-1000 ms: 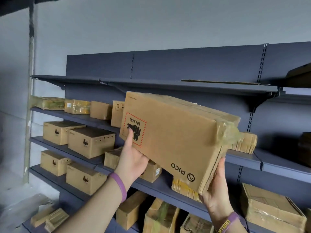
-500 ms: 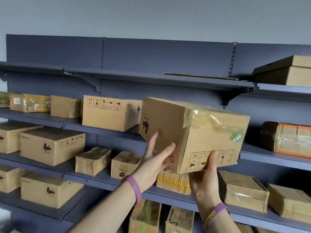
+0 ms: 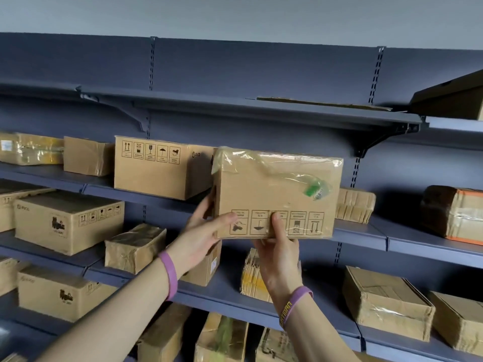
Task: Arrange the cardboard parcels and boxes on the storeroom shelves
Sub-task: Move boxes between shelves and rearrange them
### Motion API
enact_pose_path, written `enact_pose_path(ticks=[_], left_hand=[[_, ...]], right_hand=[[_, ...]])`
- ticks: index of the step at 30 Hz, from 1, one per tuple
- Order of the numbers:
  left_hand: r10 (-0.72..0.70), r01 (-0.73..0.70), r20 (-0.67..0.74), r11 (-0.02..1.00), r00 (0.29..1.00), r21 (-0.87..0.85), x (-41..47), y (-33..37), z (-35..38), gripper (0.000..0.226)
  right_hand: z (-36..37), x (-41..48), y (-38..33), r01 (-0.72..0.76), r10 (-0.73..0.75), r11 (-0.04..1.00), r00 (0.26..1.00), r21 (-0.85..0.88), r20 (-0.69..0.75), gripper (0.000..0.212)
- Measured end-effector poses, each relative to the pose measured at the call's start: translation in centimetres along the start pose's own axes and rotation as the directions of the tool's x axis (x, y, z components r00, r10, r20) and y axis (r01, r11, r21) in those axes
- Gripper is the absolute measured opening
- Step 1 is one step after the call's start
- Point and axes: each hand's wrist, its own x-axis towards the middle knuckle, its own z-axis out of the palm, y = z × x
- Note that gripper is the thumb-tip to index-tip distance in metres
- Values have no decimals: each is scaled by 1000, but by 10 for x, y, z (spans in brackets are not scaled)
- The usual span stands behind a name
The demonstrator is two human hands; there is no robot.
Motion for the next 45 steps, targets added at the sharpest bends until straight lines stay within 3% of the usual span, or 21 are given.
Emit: enact_pose_path(ticks=[5,8,12,16,19,26,32,37,41,45], left_hand=[[14,0,-144,995,989,97,30,-4,-32,65],[99,-33,-282,973,954,229,49,-15,-41,45],[359,-69,-396,807,845,586,77,-26,-42,32],[463,-55,-398,703,792,709,103,-30,-41,43],[450,-7,-410,680,793,733,121,-33,-45,39],[425,2,-403,687,810,727,148,-43,-50,35],[438,-23,-407,703,801,711,158,-53,-56,43],[503,-147,-348,709,791,689,148,-45,-57,45],[589,-279,-287,685,755,673,134,-22,-72,40],[639,-294,-295,650,711,701,129,9,-118,34]], right_hand=[[-2,28,21,-59,64,994,997,-94,47,52],[-5,46,25,-65,81,972,995,-228,58,38],[-12,70,30,-34,104,840,990,-542,100,31],[-13,91,18,-114,228,705,971,-700,72,39],[-11,103,11,-162,328,623,942,-765,69,52],[-6,122,16,-221,373,507,928,-833,-19,75],[2,123,23,-255,350,536,935,-805,-63,75],[10,110,50,-135,208,596,978,-791,-11,74],[45,101,86,102,76,578,981,-810,178,43],[81,98,118,297,-11,542,938,-786,346,16]])
